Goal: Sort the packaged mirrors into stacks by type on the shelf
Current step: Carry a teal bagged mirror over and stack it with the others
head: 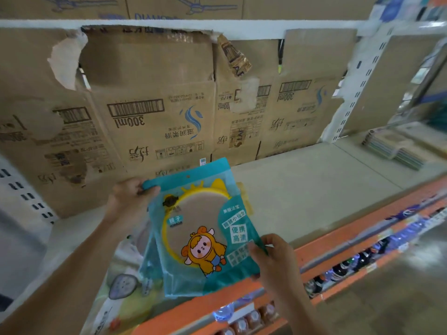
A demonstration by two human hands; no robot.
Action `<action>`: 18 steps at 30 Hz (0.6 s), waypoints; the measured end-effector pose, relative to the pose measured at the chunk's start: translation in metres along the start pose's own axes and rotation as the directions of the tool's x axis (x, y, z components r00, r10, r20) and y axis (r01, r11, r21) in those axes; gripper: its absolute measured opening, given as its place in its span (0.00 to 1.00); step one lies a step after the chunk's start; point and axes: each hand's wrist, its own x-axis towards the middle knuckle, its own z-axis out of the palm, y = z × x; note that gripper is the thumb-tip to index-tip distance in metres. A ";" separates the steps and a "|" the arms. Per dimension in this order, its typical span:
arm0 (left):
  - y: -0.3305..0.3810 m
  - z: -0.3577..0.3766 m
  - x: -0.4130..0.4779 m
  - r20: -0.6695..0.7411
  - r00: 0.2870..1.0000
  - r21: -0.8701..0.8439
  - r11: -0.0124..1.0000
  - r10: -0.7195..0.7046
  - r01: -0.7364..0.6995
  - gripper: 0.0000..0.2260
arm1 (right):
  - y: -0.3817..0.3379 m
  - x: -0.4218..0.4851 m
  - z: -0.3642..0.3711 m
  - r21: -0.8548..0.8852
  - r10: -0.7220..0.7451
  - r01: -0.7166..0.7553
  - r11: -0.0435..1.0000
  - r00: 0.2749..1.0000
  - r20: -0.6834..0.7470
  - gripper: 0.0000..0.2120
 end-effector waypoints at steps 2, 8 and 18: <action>0.013 0.019 0.004 0.039 0.999 0.008 0.999 0.038 -0.038 0.02 | 0.004 -0.002 -0.017 0.024 0.006 -0.005 1.000 0.999 -0.047 0.05; 0.058 0.091 0.008 0.172 0.980 -0.001 0.995 0.100 -0.101 0.02 | 0.022 -0.002 -0.076 0.071 0.046 -0.032 0.997 0.978 -0.202 0.05; 0.138 0.221 -0.008 0.303 0.934 -0.043 0.981 0.192 -0.187 0.05 | 0.047 0.008 -0.190 0.180 0.097 -0.023 0.983 0.903 -0.418 0.06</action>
